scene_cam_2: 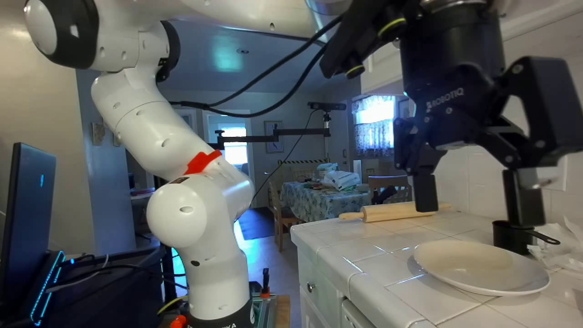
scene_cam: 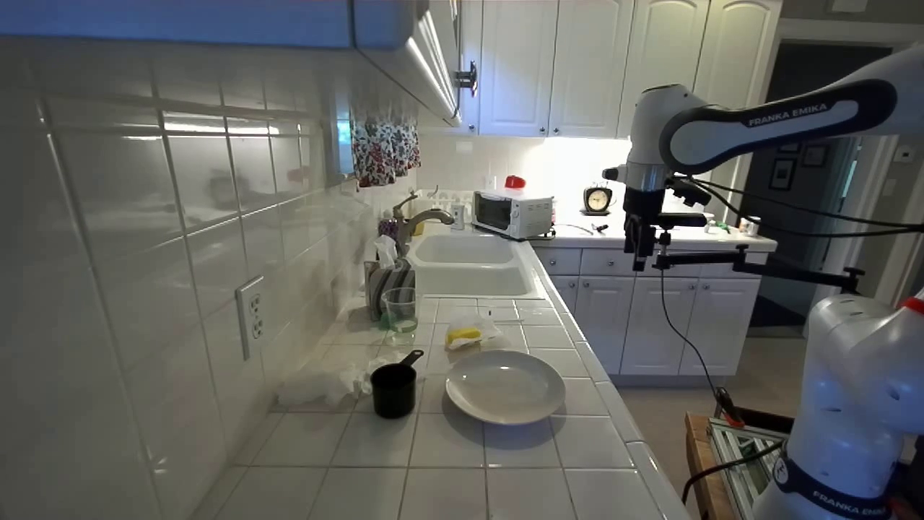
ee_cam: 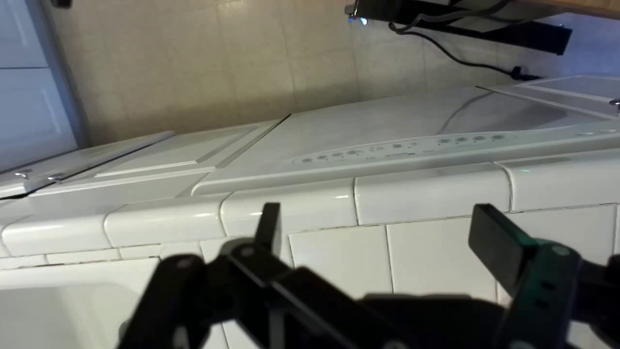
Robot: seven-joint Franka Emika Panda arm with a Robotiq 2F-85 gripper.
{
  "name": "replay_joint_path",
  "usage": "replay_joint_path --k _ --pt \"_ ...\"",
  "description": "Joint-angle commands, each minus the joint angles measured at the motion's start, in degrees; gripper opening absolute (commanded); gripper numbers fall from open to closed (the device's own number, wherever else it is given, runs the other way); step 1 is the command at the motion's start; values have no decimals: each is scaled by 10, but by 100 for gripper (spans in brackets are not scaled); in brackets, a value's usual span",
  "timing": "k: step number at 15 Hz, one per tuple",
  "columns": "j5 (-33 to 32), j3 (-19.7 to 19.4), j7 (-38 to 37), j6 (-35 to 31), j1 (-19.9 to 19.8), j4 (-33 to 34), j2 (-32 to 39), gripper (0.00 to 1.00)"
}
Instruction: Use the knife to cut the butter
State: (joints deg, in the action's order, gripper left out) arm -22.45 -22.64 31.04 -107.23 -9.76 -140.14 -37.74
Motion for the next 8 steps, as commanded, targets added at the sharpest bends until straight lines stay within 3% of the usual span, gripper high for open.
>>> replay_joint_path --k 1,8 --pt "37 -35 72 -12 28 88 111 100" --pt "131 -22 83 -123 20 188 271 100"
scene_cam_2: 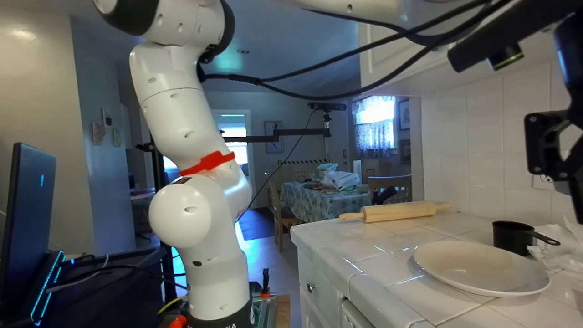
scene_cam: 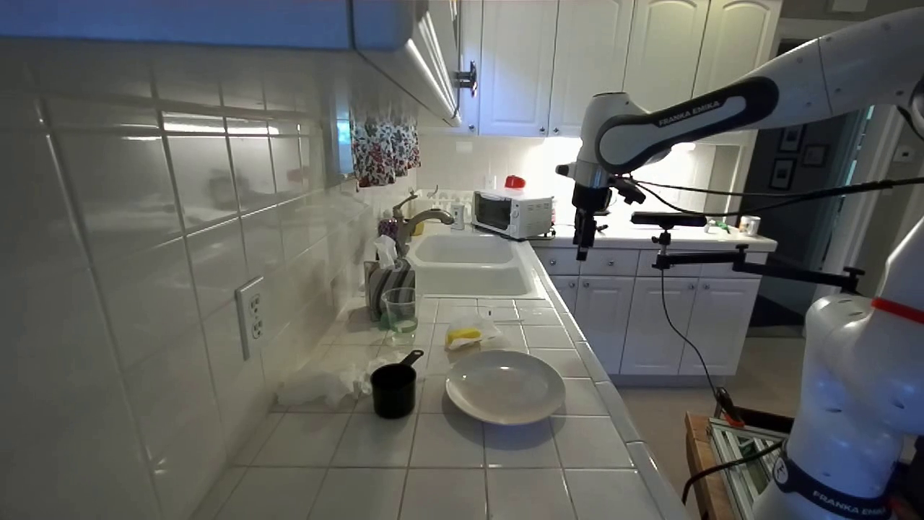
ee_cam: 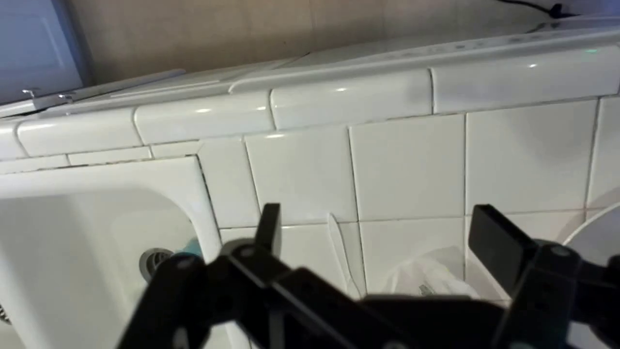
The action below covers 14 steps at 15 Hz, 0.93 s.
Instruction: Use the knife to cut the butter
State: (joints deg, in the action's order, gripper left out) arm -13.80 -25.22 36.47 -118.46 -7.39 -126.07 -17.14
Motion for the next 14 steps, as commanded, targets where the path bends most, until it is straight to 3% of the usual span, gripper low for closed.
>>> replay_joint_path --k 1,2,6,8,14 --pt "59 7 27 -19 -8 56 87 100" --pt "35 25 5 -15 -22 21 42 100" --pt "38 35 4 -19 -31 26 54 100" --pt "54 30 26 -61 -30 44 103 100" --pt "151 41 123 -49 -41 110 200 100"
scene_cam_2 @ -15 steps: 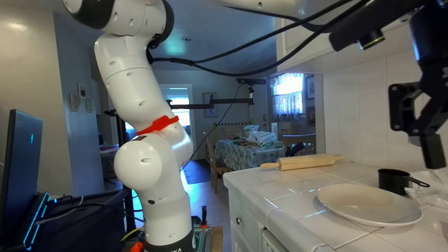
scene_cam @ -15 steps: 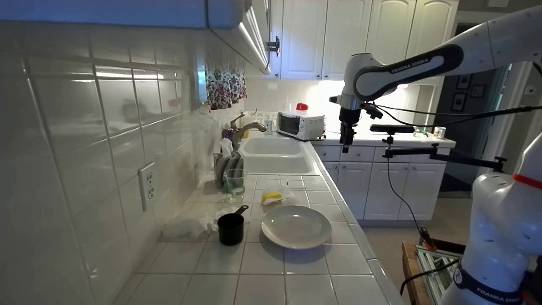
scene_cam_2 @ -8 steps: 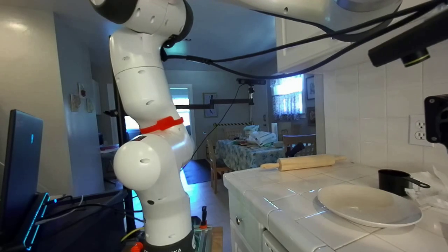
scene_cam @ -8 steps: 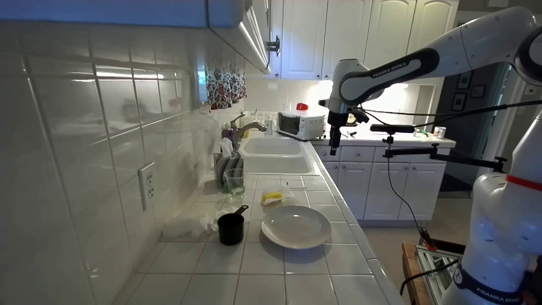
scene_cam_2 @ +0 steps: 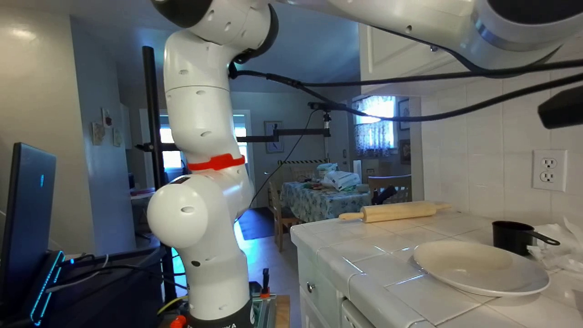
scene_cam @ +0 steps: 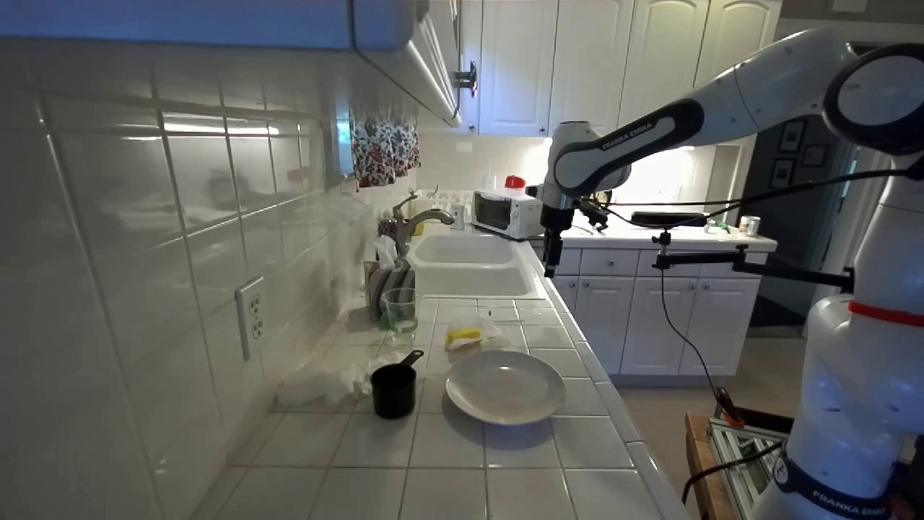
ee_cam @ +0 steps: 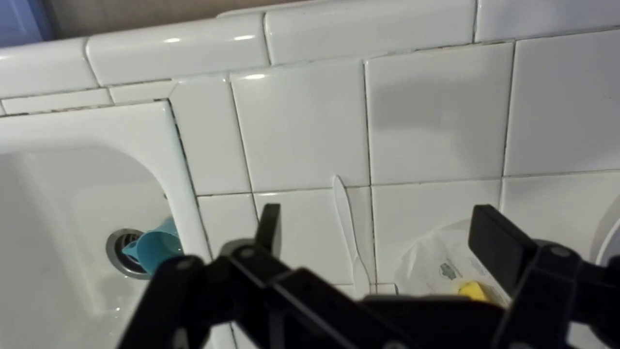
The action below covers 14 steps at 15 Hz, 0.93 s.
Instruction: Use the knife to cut the butter
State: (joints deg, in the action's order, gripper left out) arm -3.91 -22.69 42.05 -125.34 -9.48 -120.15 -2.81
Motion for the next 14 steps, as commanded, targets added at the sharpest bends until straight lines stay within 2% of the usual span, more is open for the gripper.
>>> replay_joint_path --k 1,6,9,14 --pt "61 21 78 30 -26 63 70 100" --pt "89 49 122 1 -59 92 122 100" --pt "96 69 139 -45 -70 86 140 100" --pt "112 102 155 -80 -78 84 165 100"
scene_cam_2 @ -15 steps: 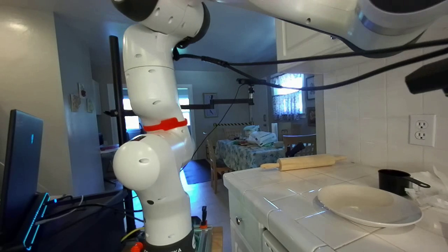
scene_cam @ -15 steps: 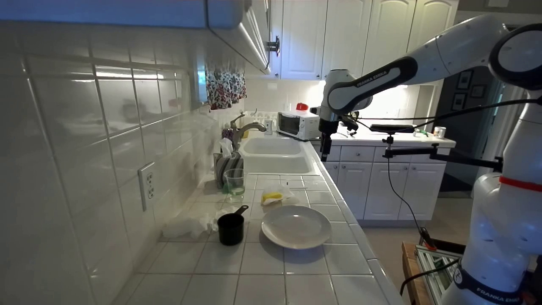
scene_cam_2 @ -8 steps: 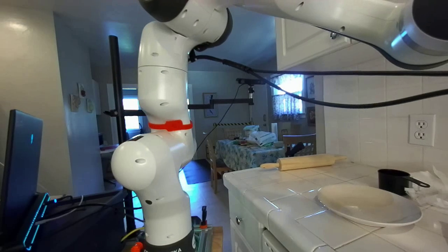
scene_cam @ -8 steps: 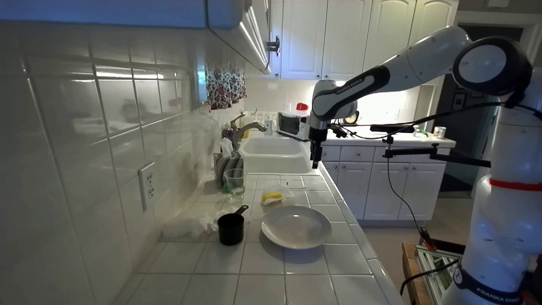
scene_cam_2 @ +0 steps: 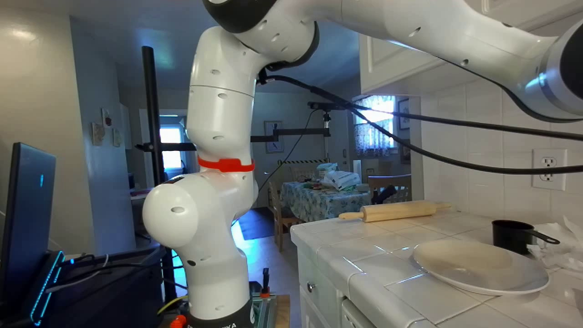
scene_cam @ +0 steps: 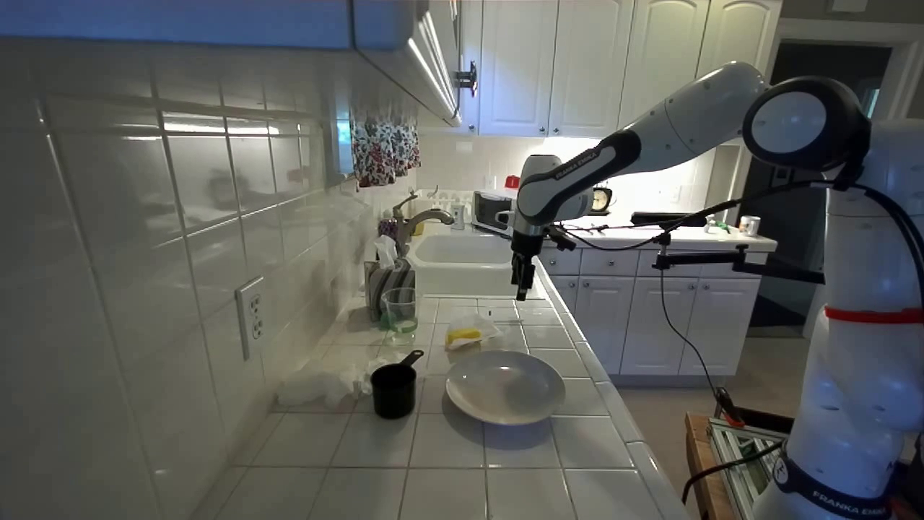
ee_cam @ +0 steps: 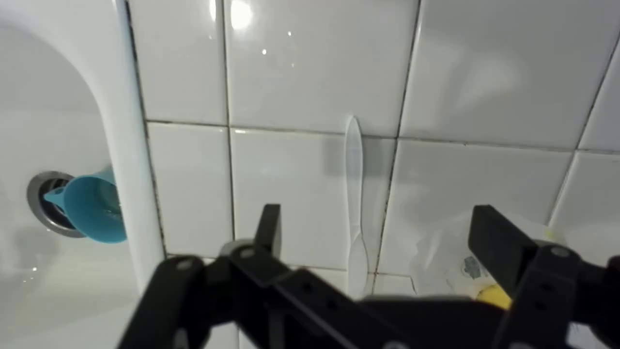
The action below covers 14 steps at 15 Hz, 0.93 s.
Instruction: Use the knife to cut the butter
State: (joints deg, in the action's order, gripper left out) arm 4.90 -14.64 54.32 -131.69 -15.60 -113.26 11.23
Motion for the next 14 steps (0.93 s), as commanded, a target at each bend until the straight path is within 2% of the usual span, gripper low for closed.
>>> replay_joint_path --k 1,6,7,14 --pt "24 26 32 -20 -19 16 29 100" --pt "29 35 5 -8 -31 29 60 100" --pt "9 36 -3 -17 -22 1 35 100" --pt "9 38 -4 -17 -24 1 37 100"
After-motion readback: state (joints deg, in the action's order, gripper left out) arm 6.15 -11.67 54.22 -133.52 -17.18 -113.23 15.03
